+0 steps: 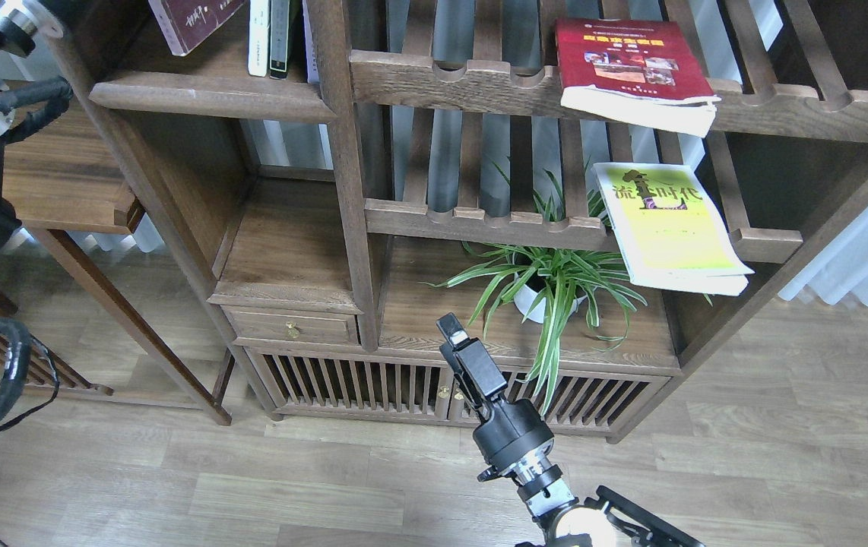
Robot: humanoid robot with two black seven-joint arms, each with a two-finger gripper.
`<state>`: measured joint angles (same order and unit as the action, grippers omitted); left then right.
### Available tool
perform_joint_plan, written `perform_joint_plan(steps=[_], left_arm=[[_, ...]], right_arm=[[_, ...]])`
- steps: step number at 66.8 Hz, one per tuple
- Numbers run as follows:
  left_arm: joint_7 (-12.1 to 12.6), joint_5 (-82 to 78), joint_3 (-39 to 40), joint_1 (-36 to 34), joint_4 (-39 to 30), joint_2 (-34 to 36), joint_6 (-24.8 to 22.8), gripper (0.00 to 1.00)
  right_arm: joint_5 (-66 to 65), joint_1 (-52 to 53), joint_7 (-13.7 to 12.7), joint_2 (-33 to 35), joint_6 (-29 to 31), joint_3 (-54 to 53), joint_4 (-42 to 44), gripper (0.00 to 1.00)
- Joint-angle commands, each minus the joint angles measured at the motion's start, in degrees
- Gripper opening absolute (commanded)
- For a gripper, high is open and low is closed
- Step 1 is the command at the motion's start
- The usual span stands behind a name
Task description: Organize books on shelf
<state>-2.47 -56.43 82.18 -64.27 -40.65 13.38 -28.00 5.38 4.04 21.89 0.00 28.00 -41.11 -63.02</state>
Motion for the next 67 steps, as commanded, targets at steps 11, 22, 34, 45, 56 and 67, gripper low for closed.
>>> perform_joint_plan(steps=[11,22,34,45,56,67], left_arm=[[-2.63,0.01,-0.53,-0.25,3.73,0.06,0.0,0.06],[-4.91,0.01,-2.55,-1.12,6.37,-0.02,0.0,0.05],[-9.04,0.01,-6.33,-4.02,11.29,-0.11,0.0,0.06],[-10.1,0.1,-8.09,-5.34,13.76,-0.46,0.0,0.06],[-10.54,0.89,-8.97,-5.52,13.76,-0.9,0.0,0.06],[-11.33,2.03,-9.06,-5.78,14.55,-1.69,0.0,0.06]], right_arm=[[-0.01,0.0,0.09,0.0,0.0,0.07,0.0,0.96],[-0.01,-0.52,0.09,0.0,0.0,-0.02,0.0,0.96],[0.07,-0.79,0.09,0.0,0.0,-0.02,0.0,0.96],[0.07,-1.49,0.09,0.0,0.0,-0.11,-0.17,0.96],[0.07,-1.58,0.09,0.0,0.0,-0.37,-0.26,0.96],[0.07,-1.49,0.0,0.0,0.0,-0.28,-0.35,0.96]])
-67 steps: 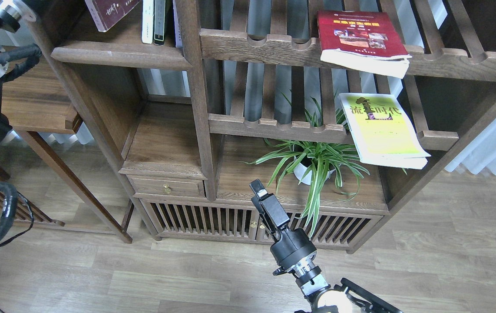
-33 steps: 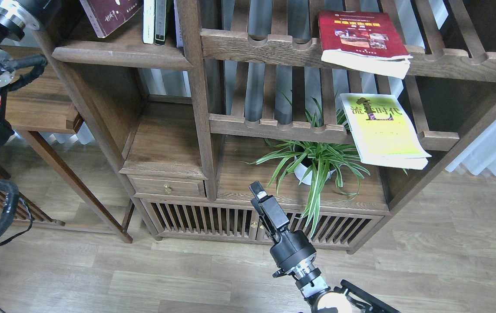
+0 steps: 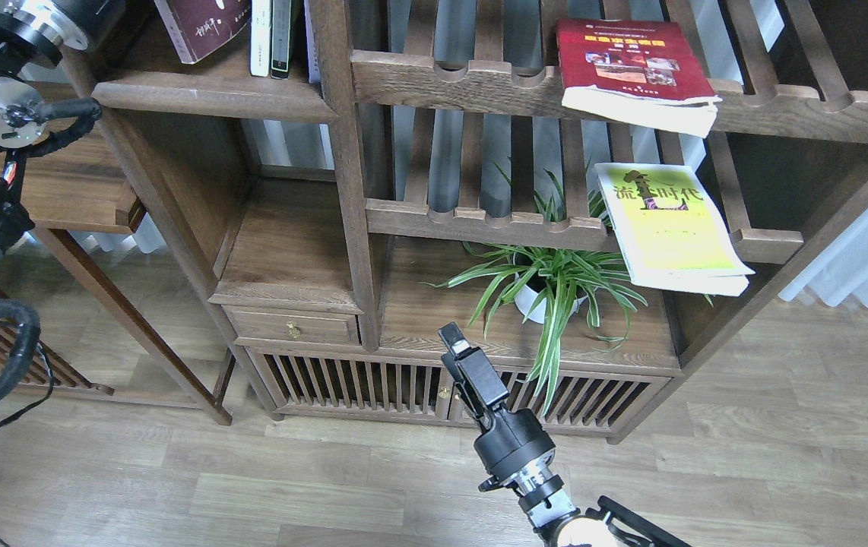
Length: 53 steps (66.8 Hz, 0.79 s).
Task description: Organize books on shelf
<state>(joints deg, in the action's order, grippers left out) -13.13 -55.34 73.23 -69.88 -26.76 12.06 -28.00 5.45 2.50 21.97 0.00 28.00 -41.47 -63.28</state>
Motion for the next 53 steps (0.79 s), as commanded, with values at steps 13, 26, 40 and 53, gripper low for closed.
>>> perform_joint_plan(steps=[13,26,40,53], left_arm=[[-1.81,1.2,-0.98,-1.93,4.34,-0.46,0.22,0.06],[-3.21,1.29,-2.47,-2.98,6.98,-0.46,1.1,0.06],[-4.01,1.29,-3.0,-3.6,9.0,-0.46,1.28,0.06],[-4.18,1.47,-4.23,-4.21,10.76,-1.34,1.81,0.06]], right_arm=[[0.0,-0.04,0.0,0.0,0.0,-0.1,-0.18,0.96],[0.0,-0.04,0.0,0.0,0.0,-0.1,-0.18,0.96],[0.0,-0.04,-0.09,0.0,0.0,-0.01,-0.26,0.96],[0.0,-0.04,-0.18,0.0,0.0,-0.01,-0.26,0.96]])
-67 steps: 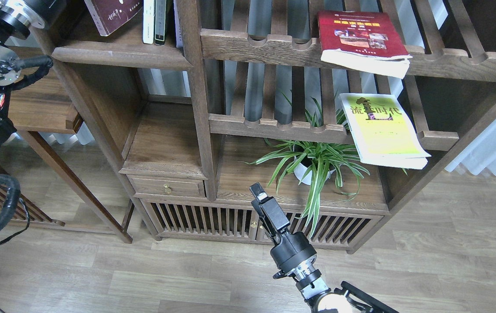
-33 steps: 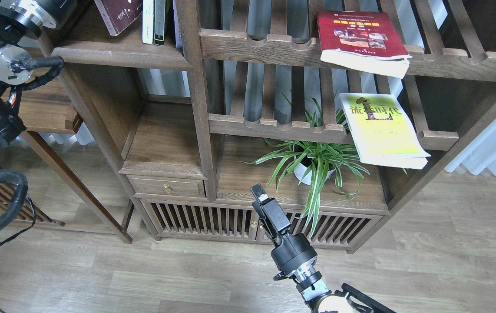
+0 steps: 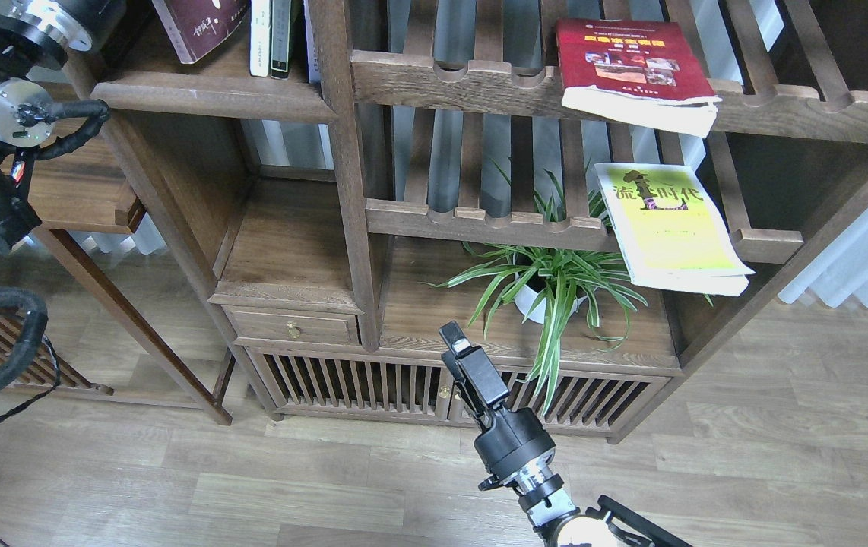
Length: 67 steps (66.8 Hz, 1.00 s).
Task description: Organize books on shelf
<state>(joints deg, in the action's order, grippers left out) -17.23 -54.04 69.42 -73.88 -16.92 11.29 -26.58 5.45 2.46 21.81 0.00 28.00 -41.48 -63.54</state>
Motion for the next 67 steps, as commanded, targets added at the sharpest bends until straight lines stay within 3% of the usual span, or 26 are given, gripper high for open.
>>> perform_joint_plan(steps=[1,52,67], left_arm=[[-0.09,0.16,-0.51,-0.21,1.01,-0.57,0.48,0.06],[0.0,0.16,-1.39,-0.65,1.01,-1.62,1.36,0.07],[0.44,0.25,-1.48,-0.65,0.92,-1.62,1.62,0.16]], right_arm=[[0.0,0.0,-0.01,0.0,0.0,0.0,0.0,0.96],[0.0,-0.61,0.08,0.0,0.0,0.09,0.0,0.96],[0.0,-0.7,0.08,0.0,0.0,0.35,0.0,0.96]])
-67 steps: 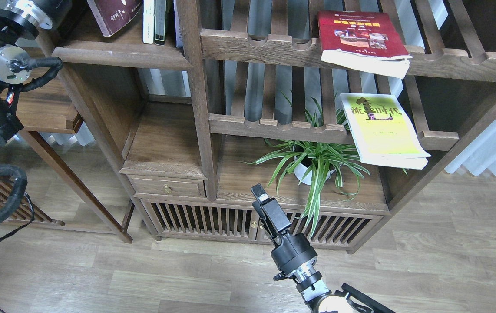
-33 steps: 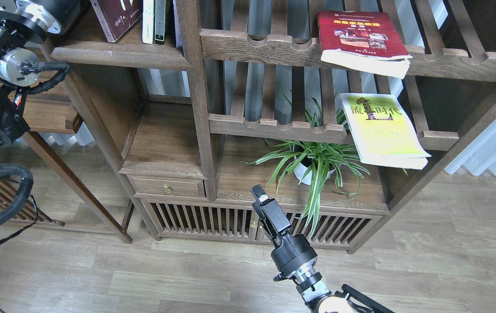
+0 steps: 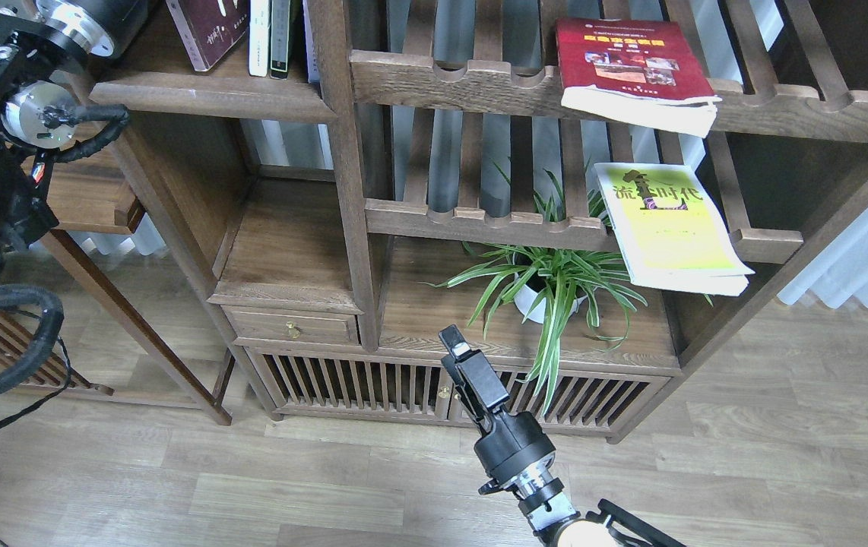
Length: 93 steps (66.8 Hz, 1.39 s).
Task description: Organize books on shelf
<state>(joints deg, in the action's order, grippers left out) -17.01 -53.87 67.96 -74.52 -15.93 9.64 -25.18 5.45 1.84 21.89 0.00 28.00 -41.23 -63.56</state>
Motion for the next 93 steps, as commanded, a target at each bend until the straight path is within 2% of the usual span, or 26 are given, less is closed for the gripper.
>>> perform_joint_plan(steps=[1,15,25,40,55,86,93], left_arm=[[0.23,0.0,-0.02,-0.01,-0.06,0.02,0.22,0.16],[0.23,0.17,-0.55,-0.27,-0.33,-0.06,0.75,0.23],[0.05,0.17,-0.98,-0.18,-0.59,-0.15,2.86,0.32],[-0.04,0.7,-1.95,-0.18,-0.94,-0.33,3.21,0.34],[0.23,0.79,-1.95,-2.03,-1.73,-3.58,4.88,0.39],[0.4,1.05,-1.43,-3.0,-5.07,-3.93,5.76,0.39],[0.93,2.02,-1.16,-4.14,-6.65,-3.84,7.6,0.4]], right_arm=[[0.0,0.01,-0.01,0.0,0.0,0.09,0.01,0.96],[0.0,-0.34,-0.01,0.0,0.0,0.09,0.01,0.96],[0.0,-0.34,-0.01,0.0,0.0,0.18,0.01,0.96],[0.0,-0.7,-0.01,0.0,0.0,0.18,0.01,0.96],[0.0,-0.7,-0.01,0.0,0.0,-0.08,0.1,0.96],[0.0,-1.75,-0.01,0.0,0.0,-0.17,0.19,0.96],[0.0,-1.93,-0.01,0.0,0.0,-0.26,0.36,0.96]])
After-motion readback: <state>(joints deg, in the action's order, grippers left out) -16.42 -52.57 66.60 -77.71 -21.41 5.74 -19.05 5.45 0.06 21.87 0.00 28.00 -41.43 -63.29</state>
